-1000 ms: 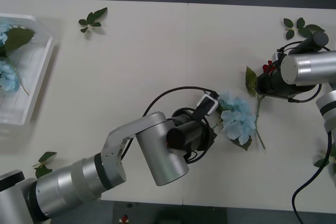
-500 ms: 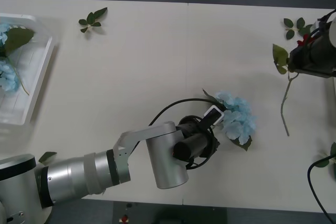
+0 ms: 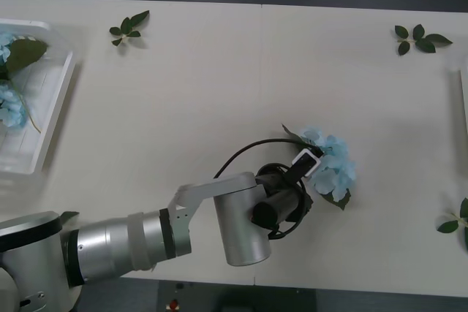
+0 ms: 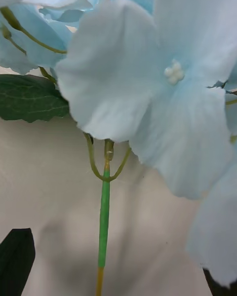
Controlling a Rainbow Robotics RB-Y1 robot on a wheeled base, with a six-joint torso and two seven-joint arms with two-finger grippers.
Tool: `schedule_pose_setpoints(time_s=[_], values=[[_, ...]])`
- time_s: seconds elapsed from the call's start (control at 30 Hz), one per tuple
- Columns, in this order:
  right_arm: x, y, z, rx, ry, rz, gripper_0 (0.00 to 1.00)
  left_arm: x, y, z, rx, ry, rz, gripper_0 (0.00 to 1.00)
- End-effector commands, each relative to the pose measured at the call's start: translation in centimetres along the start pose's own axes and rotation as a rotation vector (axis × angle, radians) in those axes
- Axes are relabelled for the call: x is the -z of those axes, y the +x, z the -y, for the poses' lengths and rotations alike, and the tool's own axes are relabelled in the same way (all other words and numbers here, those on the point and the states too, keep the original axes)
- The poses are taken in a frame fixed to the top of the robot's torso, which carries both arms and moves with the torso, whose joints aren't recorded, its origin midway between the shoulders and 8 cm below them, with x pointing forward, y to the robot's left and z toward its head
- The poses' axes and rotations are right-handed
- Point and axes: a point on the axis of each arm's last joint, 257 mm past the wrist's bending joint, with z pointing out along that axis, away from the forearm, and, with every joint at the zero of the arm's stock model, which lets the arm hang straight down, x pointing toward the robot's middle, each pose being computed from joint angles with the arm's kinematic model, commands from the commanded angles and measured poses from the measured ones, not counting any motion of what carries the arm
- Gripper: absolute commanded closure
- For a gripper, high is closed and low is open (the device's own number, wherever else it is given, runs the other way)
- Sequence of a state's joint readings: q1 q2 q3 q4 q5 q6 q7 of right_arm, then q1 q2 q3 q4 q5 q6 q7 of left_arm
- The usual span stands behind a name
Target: Put the red flowers into the right box and the blue flowers into the left box
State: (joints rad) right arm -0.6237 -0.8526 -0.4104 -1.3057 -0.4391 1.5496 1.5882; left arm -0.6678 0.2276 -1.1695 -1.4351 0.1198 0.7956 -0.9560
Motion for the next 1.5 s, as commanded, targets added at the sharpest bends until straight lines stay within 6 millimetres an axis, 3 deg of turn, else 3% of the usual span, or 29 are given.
schedule_pose_setpoints(time_s=[0.03,0.2,0.33,0.47,0.53,0.73,0.8,0.83,0.87,0.9,0.97,1.07,1.27,1.37,1.43,1.5], values=[[1.6,-2.5,3.9,0.058,0.022,0.043,1.00,-0.2,-1.9,1.7,0.005,0.031,0.044,0.07],[0.7,-3.2,7.9,0.059,0.048,0.067,1.00,-0.8,-1.7,1.6,0.001,0.030,0.049,0.24],[-1.5,-3.4,9.5,0.047,0.071,0.105,1.00,-0.8,-1.8,1.6,-0.004,0.026,0.052,0.68],[-3.3,-3.4,10.4,0.041,0.099,0.133,1.00,-0.8,-1.8,1.5,-0.005,0.024,0.053,0.92],[-4.2,-3.1,11.1,0.035,0.115,0.143,1.00,-0.8,-1.8,1.5,-0.006,0.023,0.055,0.99],[-6.0,-1.1,11.9,0.026,0.123,0.107,0.97,-0.2,-2.6,0.5,-0.014,0.006,0.082,1.00],[-6.1,-0.8,11.9,0.029,0.123,0.099,0.83,0.6,-3.5,-0.3,-0.007,-0.003,0.104,1.00],[-6.2,-0.8,11.8,0.033,0.124,0.097,0.59,1.3,-3.8,-1.2,0.000,-0.014,0.111,1.00],[-6.2,-0.8,11.8,0.036,0.124,0.097,0.44,1.7,-4.1,-1.6,0.002,-0.021,0.115,1.00],[-6.2,-0.7,11.8,0.038,0.125,0.096,0.24,2.8,-4.5,-2.7,0.008,-0.036,0.120,1.00],[-6.2,-0.8,11.8,0.044,0.126,0.096,0.12,5.2,-4.9,-5.4,0.035,-0.080,0.127,1.00],[-6.1,-0.9,11.6,0.044,0.121,0.099,0.08,8.1,-4.8,-8.9,0.096,-0.128,0.123,1.00],[-5.0,-2.0,9.9,0.063,0.084,0.084,0.06,16.3,-2.9,-19.4,0.219,-0.331,0.085,1.00],[-3.8,-2.6,8.2,0.095,0.049,0.067,0.06,20.7,-1.1,-24.8,0.292,-0.459,0.064,1.00],[-2.7,-2.9,6.4,0.144,0.003,0.060,0.06,24.8,0.5,-29.4,0.359,-0.575,0.055,1.00],[-1.9,-3.2,4.7,0.205,-0.045,0.058,0.06,27.9,1.8,-32.5,0.423,-0.655,0.056,1.00]])
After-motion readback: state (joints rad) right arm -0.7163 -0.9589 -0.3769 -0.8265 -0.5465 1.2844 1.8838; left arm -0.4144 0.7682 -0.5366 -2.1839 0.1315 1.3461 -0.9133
